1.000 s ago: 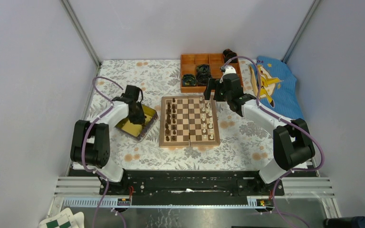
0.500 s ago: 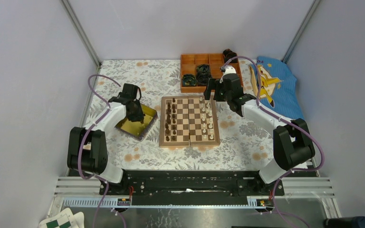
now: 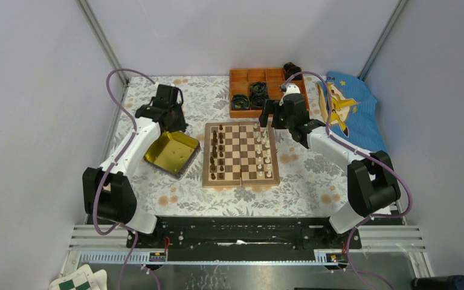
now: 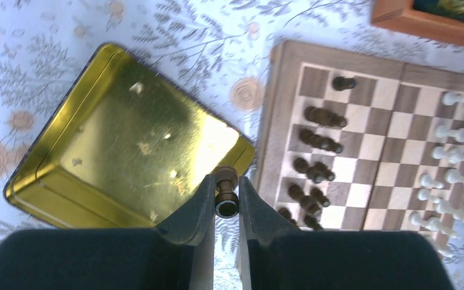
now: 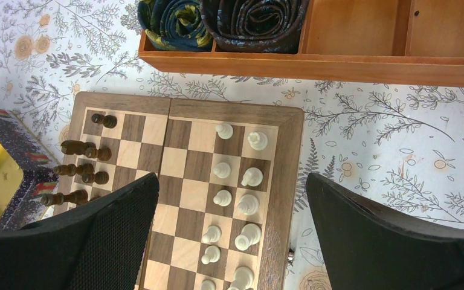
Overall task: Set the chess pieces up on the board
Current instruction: Place the chess piece on the chessboard.
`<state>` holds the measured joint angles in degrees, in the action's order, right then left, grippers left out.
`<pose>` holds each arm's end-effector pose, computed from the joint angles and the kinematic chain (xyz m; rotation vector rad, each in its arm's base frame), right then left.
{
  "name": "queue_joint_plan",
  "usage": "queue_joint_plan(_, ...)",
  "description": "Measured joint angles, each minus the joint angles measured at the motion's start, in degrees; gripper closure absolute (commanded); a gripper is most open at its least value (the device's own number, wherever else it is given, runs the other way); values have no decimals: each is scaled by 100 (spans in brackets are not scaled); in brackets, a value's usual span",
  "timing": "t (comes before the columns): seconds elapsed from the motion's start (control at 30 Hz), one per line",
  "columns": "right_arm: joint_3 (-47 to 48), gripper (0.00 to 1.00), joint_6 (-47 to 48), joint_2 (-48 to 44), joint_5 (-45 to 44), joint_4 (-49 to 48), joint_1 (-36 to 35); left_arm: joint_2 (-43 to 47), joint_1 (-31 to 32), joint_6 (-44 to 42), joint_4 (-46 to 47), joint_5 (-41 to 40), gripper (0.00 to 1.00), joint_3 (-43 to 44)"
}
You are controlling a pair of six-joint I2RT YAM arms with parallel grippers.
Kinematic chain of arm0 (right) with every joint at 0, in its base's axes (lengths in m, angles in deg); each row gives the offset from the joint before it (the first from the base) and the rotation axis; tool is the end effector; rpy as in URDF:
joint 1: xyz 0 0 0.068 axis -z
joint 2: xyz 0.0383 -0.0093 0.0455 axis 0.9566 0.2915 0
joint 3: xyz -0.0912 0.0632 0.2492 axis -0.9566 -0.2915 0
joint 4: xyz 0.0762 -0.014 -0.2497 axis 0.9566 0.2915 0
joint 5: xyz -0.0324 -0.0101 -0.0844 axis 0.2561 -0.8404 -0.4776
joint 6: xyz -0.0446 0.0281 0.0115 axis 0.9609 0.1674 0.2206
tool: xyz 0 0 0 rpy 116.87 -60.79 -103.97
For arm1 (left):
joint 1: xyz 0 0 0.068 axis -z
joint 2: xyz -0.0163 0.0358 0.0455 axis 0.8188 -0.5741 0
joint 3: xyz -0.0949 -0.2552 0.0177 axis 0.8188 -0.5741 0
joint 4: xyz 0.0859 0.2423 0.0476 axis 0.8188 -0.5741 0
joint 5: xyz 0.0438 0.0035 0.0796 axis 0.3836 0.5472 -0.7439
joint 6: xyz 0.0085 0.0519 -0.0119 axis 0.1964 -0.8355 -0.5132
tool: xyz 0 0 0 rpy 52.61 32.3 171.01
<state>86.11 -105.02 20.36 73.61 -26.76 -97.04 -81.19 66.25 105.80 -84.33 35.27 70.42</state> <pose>0.3348 0.1477 0.2592 -0.0895 2.0494 0.4263 0.3094 -0.0588 0.2894 -0.3185 2.4814 -0.1604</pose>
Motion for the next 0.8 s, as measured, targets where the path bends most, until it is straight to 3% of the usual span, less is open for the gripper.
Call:
queue_joint_plan(0.37,0,0,0,0,-7,-37,0,-1523,442,-101,-295,-4,100,1556)
queue_joint_plan(0.8,-2,0,0,15,-33,-37,0,-2868,833,-254,-400,-13,100,2566)
